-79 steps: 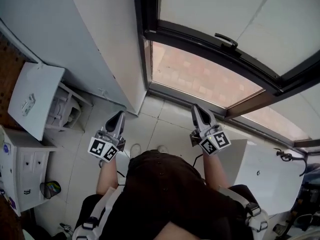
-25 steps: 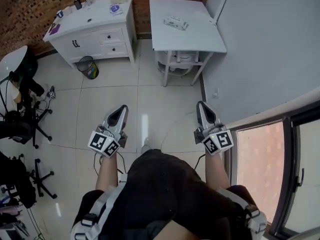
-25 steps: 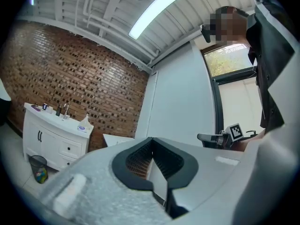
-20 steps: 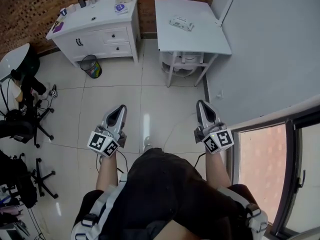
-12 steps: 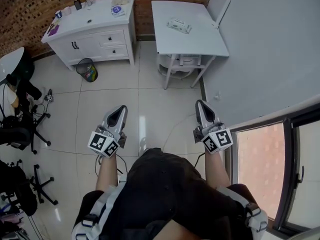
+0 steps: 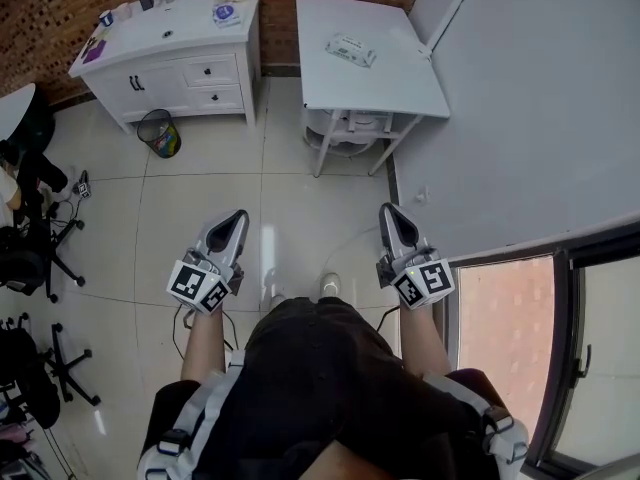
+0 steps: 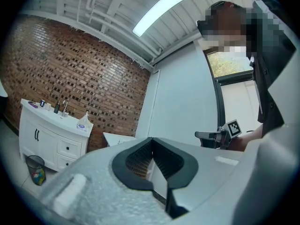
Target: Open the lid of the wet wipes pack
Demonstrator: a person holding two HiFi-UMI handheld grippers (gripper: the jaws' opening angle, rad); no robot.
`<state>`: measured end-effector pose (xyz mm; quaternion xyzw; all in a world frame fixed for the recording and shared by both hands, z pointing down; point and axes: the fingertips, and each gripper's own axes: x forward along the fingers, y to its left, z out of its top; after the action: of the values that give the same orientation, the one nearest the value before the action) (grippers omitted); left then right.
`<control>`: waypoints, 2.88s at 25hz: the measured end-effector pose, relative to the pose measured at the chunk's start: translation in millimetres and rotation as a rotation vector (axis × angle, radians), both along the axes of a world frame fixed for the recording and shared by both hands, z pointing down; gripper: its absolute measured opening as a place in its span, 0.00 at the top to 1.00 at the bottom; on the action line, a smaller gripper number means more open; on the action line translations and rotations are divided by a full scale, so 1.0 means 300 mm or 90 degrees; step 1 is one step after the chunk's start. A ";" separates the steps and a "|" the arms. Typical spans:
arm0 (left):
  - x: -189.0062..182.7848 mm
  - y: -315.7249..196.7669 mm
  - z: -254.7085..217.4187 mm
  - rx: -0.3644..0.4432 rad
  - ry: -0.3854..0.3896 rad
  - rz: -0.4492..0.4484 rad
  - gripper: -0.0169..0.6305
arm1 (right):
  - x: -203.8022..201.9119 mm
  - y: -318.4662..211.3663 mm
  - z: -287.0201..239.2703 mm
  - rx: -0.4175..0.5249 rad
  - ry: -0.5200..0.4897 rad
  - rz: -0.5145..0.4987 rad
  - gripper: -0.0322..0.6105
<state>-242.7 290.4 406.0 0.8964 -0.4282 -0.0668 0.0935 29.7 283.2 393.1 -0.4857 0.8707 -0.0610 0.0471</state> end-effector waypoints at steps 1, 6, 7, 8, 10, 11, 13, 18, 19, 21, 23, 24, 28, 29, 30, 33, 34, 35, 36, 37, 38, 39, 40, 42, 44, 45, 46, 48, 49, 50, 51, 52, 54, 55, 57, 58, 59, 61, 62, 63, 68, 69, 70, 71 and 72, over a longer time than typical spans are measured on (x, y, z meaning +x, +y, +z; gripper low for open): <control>0.015 -0.012 -0.001 0.002 -0.003 -0.007 0.97 | 0.019 -0.024 0.004 0.001 -0.003 -0.004 0.94; 0.110 -0.067 -0.017 0.008 -0.007 -0.048 0.97 | 0.116 -0.140 0.017 0.005 -0.018 -0.030 0.94; 0.131 -0.078 -0.019 0.008 -0.009 -0.053 0.97 | 0.134 -0.159 0.019 0.005 -0.019 -0.037 0.94; 0.152 -0.090 -0.022 0.007 -0.010 -0.059 0.97 | 0.151 -0.179 0.022 0.005 -0.021 -0.042 0.94; 0.192 -0.115 -0.023 0.008 -0.013 -0.072 0.97 | 0.190 -0.222 0.029 0.004 -0.032 -0.047 0.94; 0.213 -0.127 -0.020 0.010 -0.015 -0.078 0.97 | 0.209 -0.246 0.032 0.003 -0.041 -0.047 0.94; 0.259 -0.146 -0.009 0.011 -0.018 -0.086 0.97 | 0.238 -0.282 0.039 0.004 -0.054 -0.054 0.94; 0.369 -0.178 0.002 -0.001 -0.022 -0.088 0.97 | 0.313 -0.311 0.079 -0.002 -0.052 -0.074 0.94; 0.384 -0.181 0.009 -0.004 -0.022 -0.086 0.97 | 0.336 -0.317 0.091 -0.008 -0.057 -0.066 0.94; 0.412 -0.188 0.017 -0.011 -0.026 -0.080 0.97 | 0.373 -0.327 0.106 -0.018 -0.066 -0.049 0.94; 0.438 -0.202 0.012 -0.011 -0.029 -0.072 0.97 | 0.396 -0.338 0.111 -0.021 -0.066 -0.043 0.94; 0.448 -0.212 0.008 -0.008 -0.029 -0.070 0.97 | 0.402 -0.344 0.111 -0.021 -0.063 -0.044 0.94; 0.462 -0.254 0.001 -0.003 -0.029 -0.060 0.97 | 0.423 -0.364 0.104 -0.010 -0.048 -0.038 0.94; 0.464 -0.266 0.003 -0.002 -0.029 -0.054 0.97 | 0.430 -0.367 0.101 -0.007 -0.046 -0.032 0.94; 0.466 -0.281 0.005 -0.002 -0.029 -0.046 0.97 | 0.438 -0.372 0.100 -0.005 -0.044 -0.023 0.94; 0.470 -0.336 0.013 -0.003 -0.026 -0.023 0.97 | 0.461 -0.389 0.099 -0.006 -0.044 0.005 0.94; 0.472 -0.358 0.015 -0.003 -0.026 -0.016 0.97 | 0.466 -0.397 0.101 -0.008 -0.045 0.010 0.94; 0.475 -0.382 0.014 -0.001 -0.026 -0.010 0.97 | 0.469 -0.409 0.105 -0.011 -0.044 0.013 0.94; 0.478 -0.407 0.011 0.001 -0.027 -0.005 0.97 | 0.472 -0.426 0.108 -0.014 -0.043 0.017 0.94; 0.481 -0.433 0.009 0.004 -0.027 0.000 0.97 | 0.473 -0.449 0.109 -0.016 -0.041 0.022 0.94; 0.483 -0.460 0.007 0.007 -0.025 0.006 0.97 | 0.471 -0.474 0.109 -0.016 -0.040 0.027 0.94; 0.481 -0.486 0.008 0.009 -0.023 0.011 0.97 | 0.464 -0.500 0.106 -0.014 -0.038 0.030 0.94; 0.475 -0.513 0.009 0.010 -0.021 0.015 0.97 | 0.452 -0.524 0.104 -0.012 -0.036 0.031 0.94; 0.451 -0.570 0.011 0.011 -0.018 0.019 0.97 | 0.415 -0.572 0.104 -0.009 -0.028 0.025 0.94; 0.413 -0.631 0.011 0.013 -0.013 0.016 0.97 | 0.371 -0.625 0.103 -0.006 -0.019 0.014 0.94; 0.390 -0.664 0.009 0.015 -0.010 0.013 0.97 | 0.349 -0.653 0.099 -0.005 -0.020 0.009 0.94; 0.364 -0.696 0.005 0.017 -0.008 0.009 0.97 | 0.326 -0.682 0.094 -0.003 -0.020 0.006 0.94; 0.314 -0.760 -0.011 0.027 -0.007 0.004 0.97 | 0.280 -0.738 0.085 0.001 -0.017 0.003 0.94; 0.292 -0.788 -0.023 0.035 -0.008 0.003 0.97 | 0.259 -0.764 0.081 0.002 -0.012 0.002 0.94; 0.270 -0.814 -0.035 0.042 -0.008 0.004 0.97 | 0.239 -0.789 0.075 0.004 -0.009 0.003 0.94; 0.248 -0.839 -0.045 0.048 -0.010 0.005 0.97 | 0.220 -0.813 0.070 0.006 -0.007 0.004 0.94; 0.224 -0.863 -0.051 0.051 -0.011 0.005 0.97 | 0.200 -0.835 0.065 0.008 -0.008 0.005 0.94; 0.173 -0.907 -0.048 0.049 -0.010 0.005 0.97 | 0.161 -0.871 0.061 0.011 -0.008 0.007 0.94; 0.147 -0.926 -0.042 0.044 -0.010 0.003 0.97 | 0.140 -0.886 0.063 0.011 -0.004 0.007 0.94; 0.096 -0.958 -0.024 0.033 -0.008 0.000 0.97 | 0.099 -0.915 0.070 0.010 0.015 0.006 0.94; 0.072 -0.971 -0.016 0.027 -0.007 -0.001 0.97 | 0.081 -0.930 0.072 0.008 0.024 0.007 0.94; 0.050 -0.983 -0.008 0.023 -0.007 -0.001 0.97 | 0.064 -0.945 0.072 0.007 0.028 0.008 0.94; 0.009 -1.010 0.005 0.018 -0.010 -0.001 0.97 | 0.033 -0.977 0.070 0.004 0.026 0.009 0.94; -0.010 -1.025 0.010 0.018 -0.011 -0.003 0.97 | 0.018 -0.995 0.071 0.003 0.024 0.007 0.94; -0.029 -1.041 0.016 0.018 -0.011 -0.008 0.97 | 0.003 -1.011 0.074 0.000 0.022 0.002 0.94; -0.081 -1.107 0.058 0.006 -0.004 -0.031 0.97 | -0.023 -1.061 0.110 -0.015 0.040 -0.021 0.94; -0.083 -1.121 0.066 0.002 -0.004 -0.031 0.97 | -0.021 -1.076 0.114 -0.016 0.043 -0.019 0.94; -0.085 -1.137 0.072 -0.002 -0.004 -0.030 0.97 | -0.022 -1.094 0.117 -0.016 0.043 -0.019 0.94; -0.084 -1.151 0.077 -0.005 -0.004 -0.030 0.97 | -0.029 -1.114 0.120 -0.016 0.038 -0.025 0.94; -0.080 -1.162 0.079 -0.006 -0.005 -0.030 0.97 | -0.040 -1.134 0.125 -0.015 0.033 -0.035 0.94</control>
<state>-266.8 -58.2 429.8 0.8858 -0.4499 -0.0632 0.0947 17.8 -56.9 430.5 -0.4633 0.8840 -0.0599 0.0172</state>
